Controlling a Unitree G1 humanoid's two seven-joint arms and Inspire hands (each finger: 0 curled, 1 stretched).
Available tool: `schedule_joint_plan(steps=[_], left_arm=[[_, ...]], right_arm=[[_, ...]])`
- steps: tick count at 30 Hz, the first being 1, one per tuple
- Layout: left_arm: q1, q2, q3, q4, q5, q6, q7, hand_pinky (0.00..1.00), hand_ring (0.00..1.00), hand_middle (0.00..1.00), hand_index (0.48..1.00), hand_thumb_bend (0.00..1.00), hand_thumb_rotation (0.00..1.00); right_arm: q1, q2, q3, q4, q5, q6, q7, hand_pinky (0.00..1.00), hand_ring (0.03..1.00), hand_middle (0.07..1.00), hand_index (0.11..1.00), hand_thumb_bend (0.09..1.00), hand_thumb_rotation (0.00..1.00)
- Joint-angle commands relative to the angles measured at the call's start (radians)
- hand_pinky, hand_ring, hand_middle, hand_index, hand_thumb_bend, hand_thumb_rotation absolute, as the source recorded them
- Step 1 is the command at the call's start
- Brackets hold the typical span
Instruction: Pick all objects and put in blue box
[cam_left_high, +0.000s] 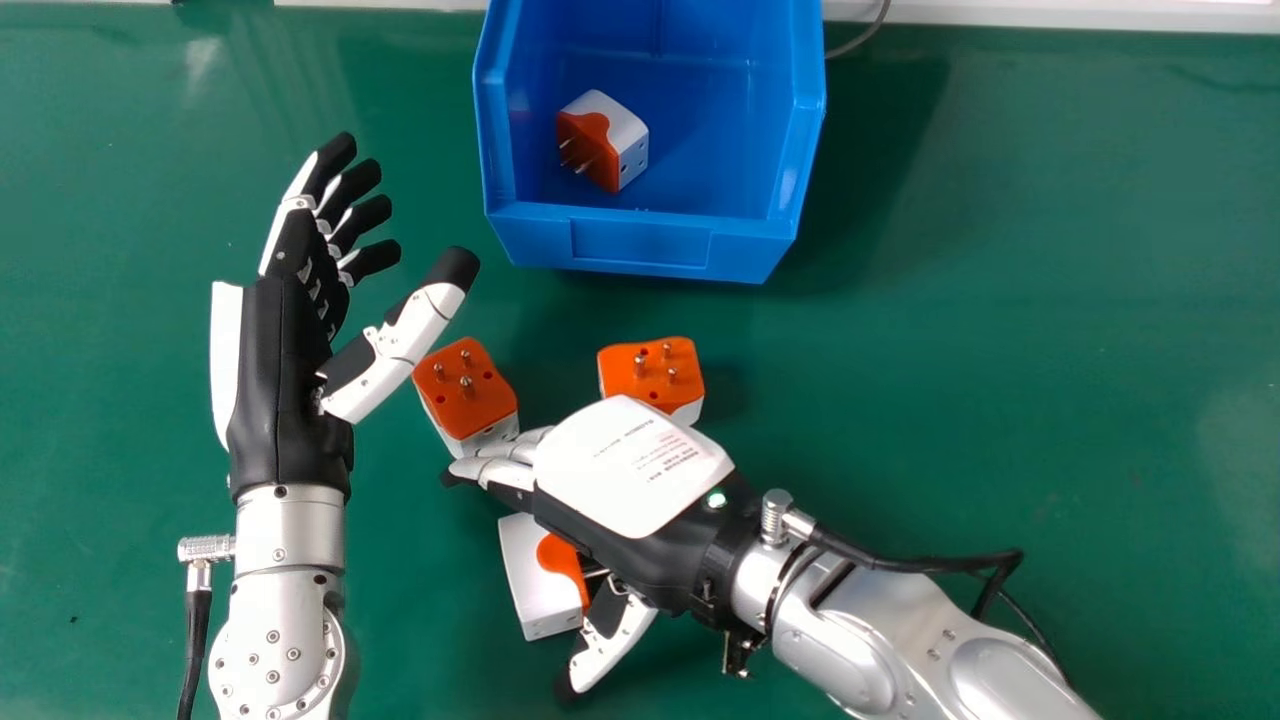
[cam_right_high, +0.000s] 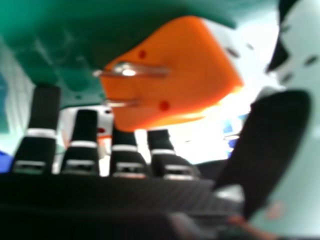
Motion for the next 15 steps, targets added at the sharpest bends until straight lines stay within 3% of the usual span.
schedule_joint_plan(steps=[1,15], left_arm=[[-0.004,-0.001,-0.002,-0.016,0.000,-0.007,0.001,0.78,0.84,0.87,0.877,0.76,0.35],[-0.008,-0.005,-0.003,-0.011,0.002,-0.010,0.006,0.78,0.83,0.87,0.876,0.75,0.35]], right_arm=[[-0.023,0.011,0.018,0.018,-0.021,0.012,-0.002,0.68,0.849,0.868,0.873,0.780,0.27],[-0.063,-0.004,0.083,0.028,-0.090,0.069,0.069,0.66,0.838,0.864,0.863,0.706,0.30]])
